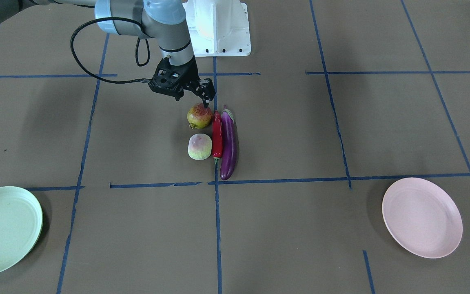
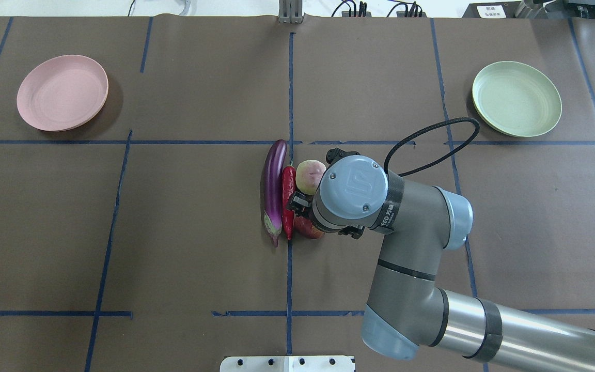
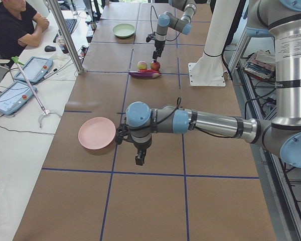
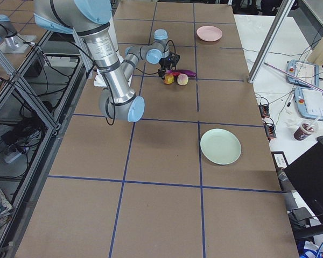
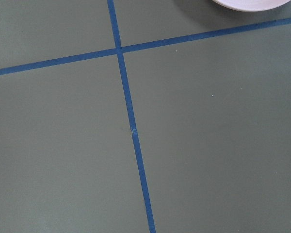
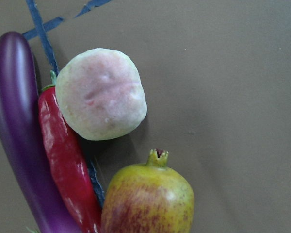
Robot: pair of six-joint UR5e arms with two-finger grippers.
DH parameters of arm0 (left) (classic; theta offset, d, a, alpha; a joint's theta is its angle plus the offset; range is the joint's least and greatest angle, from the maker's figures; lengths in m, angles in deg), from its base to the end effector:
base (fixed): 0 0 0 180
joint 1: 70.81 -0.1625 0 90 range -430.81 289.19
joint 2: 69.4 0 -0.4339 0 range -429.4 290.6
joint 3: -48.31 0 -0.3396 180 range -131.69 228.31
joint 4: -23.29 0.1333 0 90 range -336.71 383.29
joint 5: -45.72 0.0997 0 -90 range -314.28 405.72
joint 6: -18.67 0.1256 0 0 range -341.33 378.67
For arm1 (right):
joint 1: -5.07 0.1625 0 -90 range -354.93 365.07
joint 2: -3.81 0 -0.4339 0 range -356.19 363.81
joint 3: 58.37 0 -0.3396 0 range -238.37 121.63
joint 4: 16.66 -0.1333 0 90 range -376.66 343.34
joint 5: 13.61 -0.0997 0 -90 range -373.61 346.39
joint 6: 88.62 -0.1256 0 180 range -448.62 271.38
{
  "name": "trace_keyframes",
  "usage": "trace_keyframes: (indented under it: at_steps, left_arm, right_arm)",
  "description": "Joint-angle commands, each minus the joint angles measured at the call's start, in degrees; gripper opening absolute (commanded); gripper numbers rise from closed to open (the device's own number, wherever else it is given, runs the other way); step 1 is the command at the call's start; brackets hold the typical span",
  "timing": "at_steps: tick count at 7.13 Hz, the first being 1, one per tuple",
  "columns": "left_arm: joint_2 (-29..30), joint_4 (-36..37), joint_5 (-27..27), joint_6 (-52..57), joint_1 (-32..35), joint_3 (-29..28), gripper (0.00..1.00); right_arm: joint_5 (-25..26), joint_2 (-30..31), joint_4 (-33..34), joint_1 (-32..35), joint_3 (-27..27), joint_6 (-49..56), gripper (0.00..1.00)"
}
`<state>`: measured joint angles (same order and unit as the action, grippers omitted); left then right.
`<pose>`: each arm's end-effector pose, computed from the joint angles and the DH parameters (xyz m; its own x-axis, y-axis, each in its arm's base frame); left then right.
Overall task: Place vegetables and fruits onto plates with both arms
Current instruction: 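Reach the right gripper down and grasp the red-yellow pomegranate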
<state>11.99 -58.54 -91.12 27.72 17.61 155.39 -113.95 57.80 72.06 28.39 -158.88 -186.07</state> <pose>-0.0314 -0.3721 0.6269 0.6708 0.1796 -0.7195 -0.1348 0.9836 0.1199 -0.5506 -0.3579 0.2762 0.5770 0.3876 0.7189 -0.3451 0.9135 -0.2156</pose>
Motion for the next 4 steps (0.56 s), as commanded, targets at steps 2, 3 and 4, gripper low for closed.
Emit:
trace_keyframes:
  at_steps: [2,3,4]
  left_arm:
    - [0.0,0.0,0.0,0.0,0.0,-0.3,1.00]
    - [0.0,-0.1,0.0,0.1,0.0,-0.3,1.00]
    - [0.0,-0.1,0.0,0.1,0.0,-0.3,1.00]
  right_arm:
    - [0.7,-4.5,0.0,-0.2,7.0,-0.2,1.00]
    - [2.2,-4.1,0.0,-0.5,7.1,-0.2,1.00]
    - [2.9,-4.0,0.2,-0.5,7.1,-0.2,0.80]
